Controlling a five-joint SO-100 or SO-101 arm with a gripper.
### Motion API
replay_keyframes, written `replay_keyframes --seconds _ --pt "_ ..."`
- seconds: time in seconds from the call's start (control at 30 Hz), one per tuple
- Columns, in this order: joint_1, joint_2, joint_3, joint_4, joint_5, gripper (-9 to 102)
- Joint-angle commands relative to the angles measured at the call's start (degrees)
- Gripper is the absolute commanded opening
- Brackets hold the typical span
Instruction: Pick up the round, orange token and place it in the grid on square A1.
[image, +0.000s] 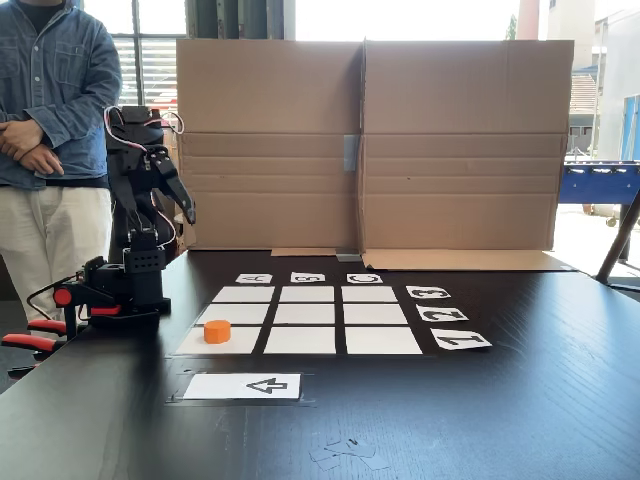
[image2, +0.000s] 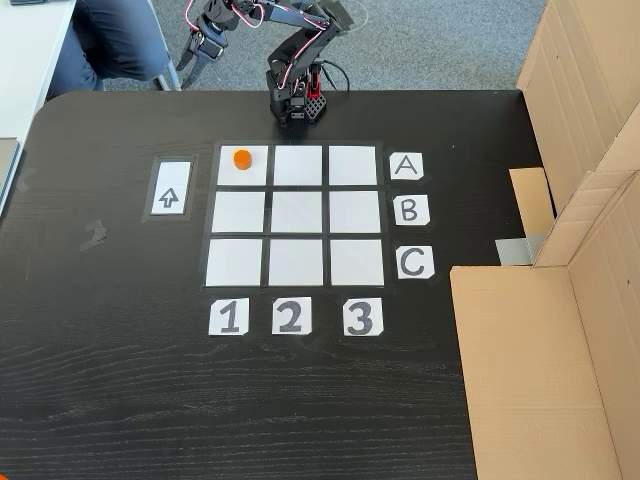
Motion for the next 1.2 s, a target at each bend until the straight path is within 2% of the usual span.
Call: replay_keyframes --seconds 0.0,0.33,0.57,0.8,1.17 --pt "4.7 4.5 -2.3 0.8 -0.6 28" --pt "17.1 19.7 -0.4 8.8 -0.4 28" --pt "23.6 29.8 5.4 9.4 -0.6 25" --pt "27.2 37.6 12.2 9.4 -0.4 24" --pt "27.8 44.1 26.9 9.4 -0.8 20"
